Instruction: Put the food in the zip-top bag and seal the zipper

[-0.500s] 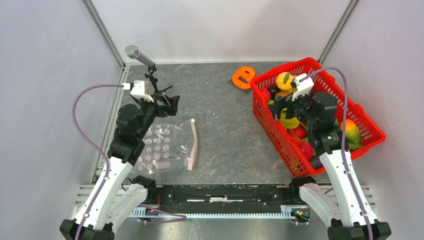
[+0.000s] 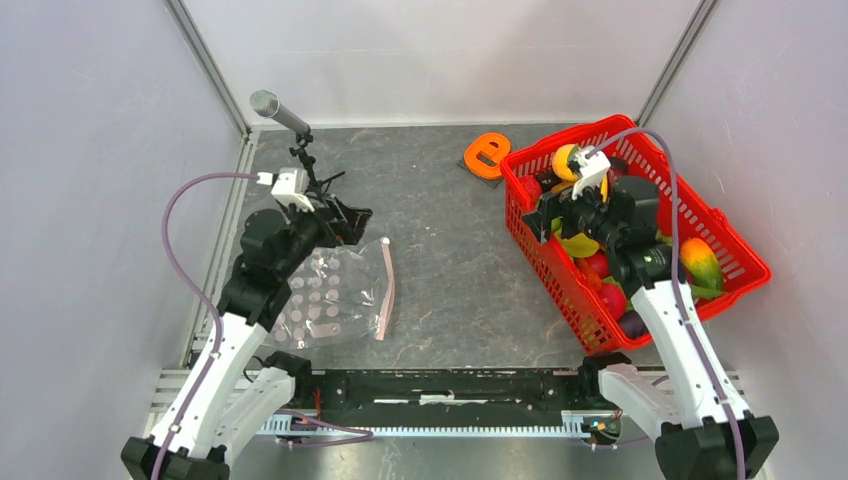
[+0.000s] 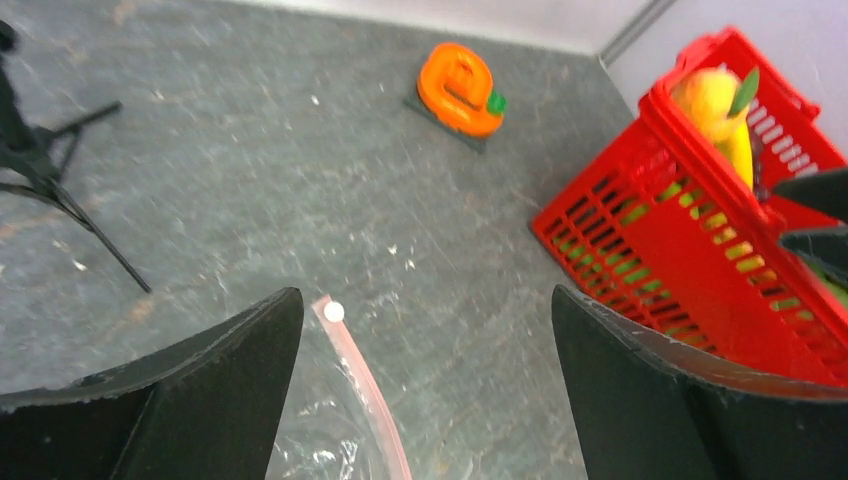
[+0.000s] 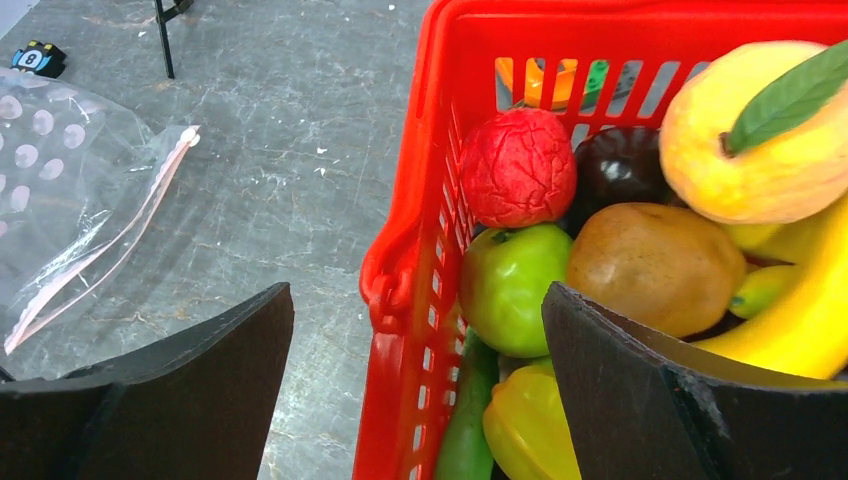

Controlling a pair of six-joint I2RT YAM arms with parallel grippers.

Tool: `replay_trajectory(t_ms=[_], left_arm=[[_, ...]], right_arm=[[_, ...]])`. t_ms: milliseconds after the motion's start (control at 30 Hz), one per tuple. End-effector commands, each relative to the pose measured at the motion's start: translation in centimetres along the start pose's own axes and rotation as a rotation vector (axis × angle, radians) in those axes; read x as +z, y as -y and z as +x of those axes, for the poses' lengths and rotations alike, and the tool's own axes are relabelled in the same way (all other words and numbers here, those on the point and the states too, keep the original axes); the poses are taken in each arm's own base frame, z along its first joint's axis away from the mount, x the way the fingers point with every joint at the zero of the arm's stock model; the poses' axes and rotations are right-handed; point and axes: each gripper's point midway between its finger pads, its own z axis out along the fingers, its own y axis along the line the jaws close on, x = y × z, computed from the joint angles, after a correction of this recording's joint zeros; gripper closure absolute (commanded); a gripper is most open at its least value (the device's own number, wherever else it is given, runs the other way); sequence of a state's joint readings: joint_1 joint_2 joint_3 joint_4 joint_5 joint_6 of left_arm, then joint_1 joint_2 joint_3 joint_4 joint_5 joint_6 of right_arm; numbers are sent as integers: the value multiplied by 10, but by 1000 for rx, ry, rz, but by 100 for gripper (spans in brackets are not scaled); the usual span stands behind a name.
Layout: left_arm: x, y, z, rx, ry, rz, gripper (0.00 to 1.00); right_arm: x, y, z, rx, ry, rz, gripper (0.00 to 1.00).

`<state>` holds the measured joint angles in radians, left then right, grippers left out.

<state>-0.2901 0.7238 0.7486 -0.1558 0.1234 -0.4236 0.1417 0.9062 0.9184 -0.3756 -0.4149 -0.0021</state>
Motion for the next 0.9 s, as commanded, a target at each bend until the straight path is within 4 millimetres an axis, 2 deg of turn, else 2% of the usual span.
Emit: replay_trajectory(t_ms=[0,100,200,300,367,500,633,733,867], left_arm=[[-1,22,22,-19,-156,118,0],[1,25,32,-34,-192,145,0],[1,23,40,-27,-231,145,0],[1,14,52,-10,-291,99,0],[1,9,60,0,-335,79,0],[1,12,81,26,-458,94,5],[0,11,97,48,-505,73,5],[-3,9,103,47,-521,48,5],[-5,1,112,87,-550,-11,7]], right_arm=[[16,-4,7,60,-43,-16,2],[31,-1,0,72,-24,-16,2],[51,-10,-16,88,24,-76,2],[79,-9,-29,82,2,-76,2],[100,-2,-36,95,-22,-43,2],[141,10,-43,101,-52,-25,2],[181,4,-55,69,-66,-108,2],[198,-7,-70,-39,-77,-105,2],[201,-30,-76,-124,-102,-168,2]])
